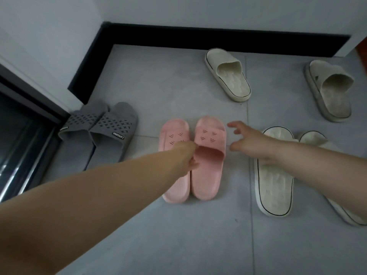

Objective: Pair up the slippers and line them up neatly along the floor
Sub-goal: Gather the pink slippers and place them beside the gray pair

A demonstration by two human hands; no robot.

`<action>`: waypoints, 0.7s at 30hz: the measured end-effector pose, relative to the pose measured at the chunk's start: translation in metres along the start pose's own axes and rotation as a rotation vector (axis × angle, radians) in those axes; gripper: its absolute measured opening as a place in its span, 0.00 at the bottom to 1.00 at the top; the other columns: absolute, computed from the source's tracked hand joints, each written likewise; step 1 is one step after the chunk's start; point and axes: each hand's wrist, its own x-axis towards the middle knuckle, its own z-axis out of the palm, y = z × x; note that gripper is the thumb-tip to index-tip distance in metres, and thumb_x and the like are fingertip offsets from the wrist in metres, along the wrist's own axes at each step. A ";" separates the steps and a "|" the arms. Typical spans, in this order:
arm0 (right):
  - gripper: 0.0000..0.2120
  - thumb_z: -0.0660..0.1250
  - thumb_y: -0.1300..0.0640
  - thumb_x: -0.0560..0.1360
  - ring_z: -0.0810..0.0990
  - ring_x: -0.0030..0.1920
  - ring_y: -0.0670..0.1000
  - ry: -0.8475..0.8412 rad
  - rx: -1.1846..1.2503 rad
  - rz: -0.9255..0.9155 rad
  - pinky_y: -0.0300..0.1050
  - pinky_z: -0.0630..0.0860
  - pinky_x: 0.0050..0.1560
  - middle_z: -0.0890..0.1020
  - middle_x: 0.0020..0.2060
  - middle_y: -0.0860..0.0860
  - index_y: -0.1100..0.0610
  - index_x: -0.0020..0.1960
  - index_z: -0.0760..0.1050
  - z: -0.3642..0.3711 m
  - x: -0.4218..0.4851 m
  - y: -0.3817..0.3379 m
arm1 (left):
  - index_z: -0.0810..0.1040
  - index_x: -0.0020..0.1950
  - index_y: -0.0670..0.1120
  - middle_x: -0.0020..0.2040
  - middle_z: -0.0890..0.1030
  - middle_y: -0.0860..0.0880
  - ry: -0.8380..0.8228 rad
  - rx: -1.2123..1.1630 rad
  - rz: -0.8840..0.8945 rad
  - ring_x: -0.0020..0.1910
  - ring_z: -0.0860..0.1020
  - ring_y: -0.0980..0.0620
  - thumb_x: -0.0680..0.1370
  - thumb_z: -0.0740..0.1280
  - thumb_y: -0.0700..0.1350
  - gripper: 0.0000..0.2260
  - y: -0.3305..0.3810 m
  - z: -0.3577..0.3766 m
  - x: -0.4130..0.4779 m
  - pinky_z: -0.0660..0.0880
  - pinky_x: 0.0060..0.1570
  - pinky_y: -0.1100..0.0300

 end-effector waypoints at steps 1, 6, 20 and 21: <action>0.33 0.67 0.62 0.72 0.72 0.58 0.53 -0.026 -0.038 0.010 0.40 0.66 0.52 0.66 0.69 0.57 0.51 0.73 0.56 0.008 0.000 -0.001 | 0.69 0.40 0.44 0.35 0.68 0.47 0.012 -0.005 -0.060 0.32 0.68 0.55 0.78 0.59 0.36 0.08 -0.002 -0.003 -0.002 0.75 0.37 0.66; 0.40 0.66 0.66 0.72 0.72 0.58 0.52 -0.054 -0.012 -0.003 0.33 0.66 0.46 0.67 0.69 0.56 0.55 0.75 0.47 0.030 0.005 0.005 | 0.73 0.34 0.45 0.34 0.75 0.48 0.152 0.107 0.022 0.33 0.72 0.51 0.73 0.69 0.46 0.10 -0.015 -0.037 0.014 0.68 0.33 0.61; 0.41 0.64 0.64 0.74 0.63 0.72 0.52 -0.129 0.227 -0.004 0.50 0.66 0.70 0.55 0.76 0.49 0.52 0.76 0.41 0.054 0.020 0.000 | 0.62 0.72 0.49 0.69 0.67 0.42 0.221 0.704 0.243 0.65 0.71 0.40 0.68 0.74 0.41 0.36 -0.037 -0.074 0.047 0.69 0.65 0.53; 0.40 0.64 0.65 0.75 0.62 0.73 0.51 -0.132 0.256 -0.010 0.49 0.65 0.70 0.55 0.76 0.49 0.52 0.76 0.41 0.055 0.022 -0.002 | 0.62 0.72 0.48 0.69 0.68 0.41 0.218 0.691 0.249 0.66 0.71 0.41 0.67 0.75 0.41 0.36 -0.037 -0.079 0.050 0.69 0.66 0.52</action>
